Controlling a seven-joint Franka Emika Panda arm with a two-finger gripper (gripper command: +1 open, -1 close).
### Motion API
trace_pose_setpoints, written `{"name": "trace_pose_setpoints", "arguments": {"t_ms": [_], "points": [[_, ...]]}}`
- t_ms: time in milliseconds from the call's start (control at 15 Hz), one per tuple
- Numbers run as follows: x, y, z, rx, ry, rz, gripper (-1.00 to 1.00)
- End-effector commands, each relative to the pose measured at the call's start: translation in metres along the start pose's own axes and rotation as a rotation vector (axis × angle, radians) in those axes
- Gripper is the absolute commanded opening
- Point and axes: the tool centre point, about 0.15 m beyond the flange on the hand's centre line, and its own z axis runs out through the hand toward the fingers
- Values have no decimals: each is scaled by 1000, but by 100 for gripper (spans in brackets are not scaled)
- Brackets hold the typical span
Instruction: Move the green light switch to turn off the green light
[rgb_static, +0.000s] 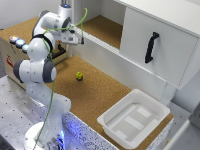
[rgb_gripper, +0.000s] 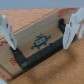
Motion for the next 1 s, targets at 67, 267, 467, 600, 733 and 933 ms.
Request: {"name": "trace_pose_setpoints", "arguments": {"t_ms": [67, 267, 467, 600, 733, 933], "points": [[22, -66, -24, -8, -190, -390, 100], [29, -99, -17, 34, -137, -487, 100], [39, -133, -27, -26, -40, -465, 100], [46, -145, -28, 5, -17, -443, 100], [57, -159, -20, 44, 4, -403, 100], [62, -172, -13, 7, 101, -266, -100]]}}
